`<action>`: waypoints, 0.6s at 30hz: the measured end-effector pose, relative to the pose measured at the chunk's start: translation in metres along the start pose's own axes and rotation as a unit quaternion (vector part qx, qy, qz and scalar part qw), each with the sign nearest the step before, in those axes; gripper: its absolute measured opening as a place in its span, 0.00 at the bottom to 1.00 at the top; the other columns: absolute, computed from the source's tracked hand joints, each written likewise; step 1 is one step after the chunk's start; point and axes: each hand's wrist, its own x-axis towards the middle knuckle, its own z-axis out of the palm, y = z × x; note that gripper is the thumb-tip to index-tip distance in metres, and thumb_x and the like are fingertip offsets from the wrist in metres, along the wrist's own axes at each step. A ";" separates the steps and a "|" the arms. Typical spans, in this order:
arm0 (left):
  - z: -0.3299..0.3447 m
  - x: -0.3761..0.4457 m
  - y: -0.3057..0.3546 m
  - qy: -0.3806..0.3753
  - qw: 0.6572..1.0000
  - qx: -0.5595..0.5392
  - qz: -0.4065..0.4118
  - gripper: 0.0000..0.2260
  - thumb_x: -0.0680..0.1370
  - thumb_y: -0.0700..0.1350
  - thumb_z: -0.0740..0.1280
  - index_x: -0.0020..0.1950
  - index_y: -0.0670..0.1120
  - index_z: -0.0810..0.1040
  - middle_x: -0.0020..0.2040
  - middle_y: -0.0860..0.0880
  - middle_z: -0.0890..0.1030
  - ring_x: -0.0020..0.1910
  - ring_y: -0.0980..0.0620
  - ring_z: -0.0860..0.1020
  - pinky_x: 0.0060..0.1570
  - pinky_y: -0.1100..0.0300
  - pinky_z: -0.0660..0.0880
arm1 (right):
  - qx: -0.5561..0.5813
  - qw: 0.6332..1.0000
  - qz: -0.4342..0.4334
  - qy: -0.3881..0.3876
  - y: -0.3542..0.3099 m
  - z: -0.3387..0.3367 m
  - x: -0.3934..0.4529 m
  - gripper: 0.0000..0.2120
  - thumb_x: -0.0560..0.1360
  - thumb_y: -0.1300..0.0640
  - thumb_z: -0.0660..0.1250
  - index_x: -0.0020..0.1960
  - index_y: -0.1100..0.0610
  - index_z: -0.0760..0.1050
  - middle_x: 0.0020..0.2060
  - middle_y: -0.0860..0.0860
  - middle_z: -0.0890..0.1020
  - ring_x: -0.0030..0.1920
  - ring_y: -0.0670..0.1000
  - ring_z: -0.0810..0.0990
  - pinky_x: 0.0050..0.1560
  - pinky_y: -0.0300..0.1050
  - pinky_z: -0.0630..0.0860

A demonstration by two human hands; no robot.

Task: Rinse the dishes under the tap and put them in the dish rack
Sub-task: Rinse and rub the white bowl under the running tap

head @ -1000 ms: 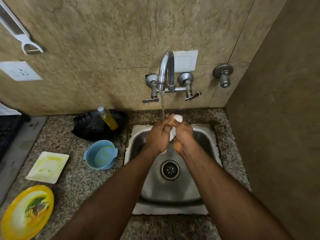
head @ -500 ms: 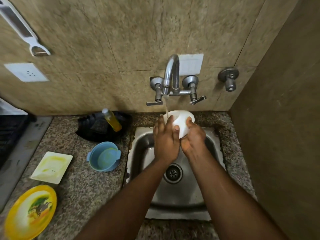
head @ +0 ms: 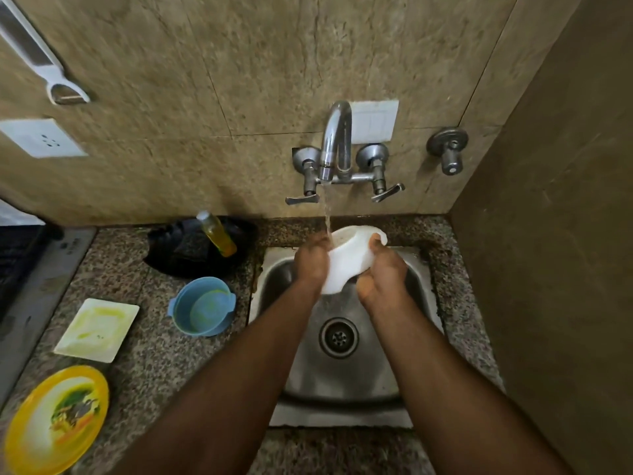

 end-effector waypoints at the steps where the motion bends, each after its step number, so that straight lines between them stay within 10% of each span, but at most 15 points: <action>1: 0.003 -0.010 -0.004 -0.011 0.999 0.016 0.036 0.13 0.84 0.44 0.64 0.66 0.45 0.81 0.68 0.44 0.80 0.68 0.43 0.76 0.71 0.54 0.70 | 0.029 0.999 0.009 0.010 -0.003 0.001 0.008 0.19 0.80 0.53 0.68 0.66 0.61 0.72 0.56 0.63 0.81 0.47 0.63 0.82 0.35 0.57 0.79; 6: 0.004 -0.046 -0.041 -0.048 0.942 0.226 0.244 0.30 0.85 0.52 0.57 0.85 0.49 0.51 0.85 0.47 0.46 0.83 0.51 0.43 0.79 0.61 0.42 | 0.087 0.995 0.049 0.009 -0.001 0.000 0.044 0.25 0.77 0.50 0.66 0.69 0.62 0.68 0.62 0.69 0.77 0.61 0.72 0.77 0.61 0.77 0.70; 10: 0.000 -0.048 -0.028 -0.039 0.964 0.191 0.183 0.31 0.87 0.53 0.54 0.85 0.47 0.44 0.85 0.48 0.40 0.83 0.52 0.38 0.79 0.62 0.36 | 0.126 0.992 0.019 0.015 0.017 -0.013 0.051 0.26 0.78 0.52 0.67 0.71 0.63 0.68 0.67 0.67 0.75 0.65 0.69 0.75 0.65 0.75 0.69; 18: -0.013 -0.004 0.029 -0.011 0.958 0.259 0.125 0.22 0.82 0.56 0.65 0.71 0.45 0.78 0.69 0.41 0.78 0.67 0.41 0.75 0.69 0.50 0.71 | 0.203 0.979 0.033 -0.005 0.019 -0.013 0.002 0.18 0.83 0.60 0.61 0.71 0.65 0.69 0.61 0.67 0.79 0.60 0.67 0.79 0.58 0.69 0.75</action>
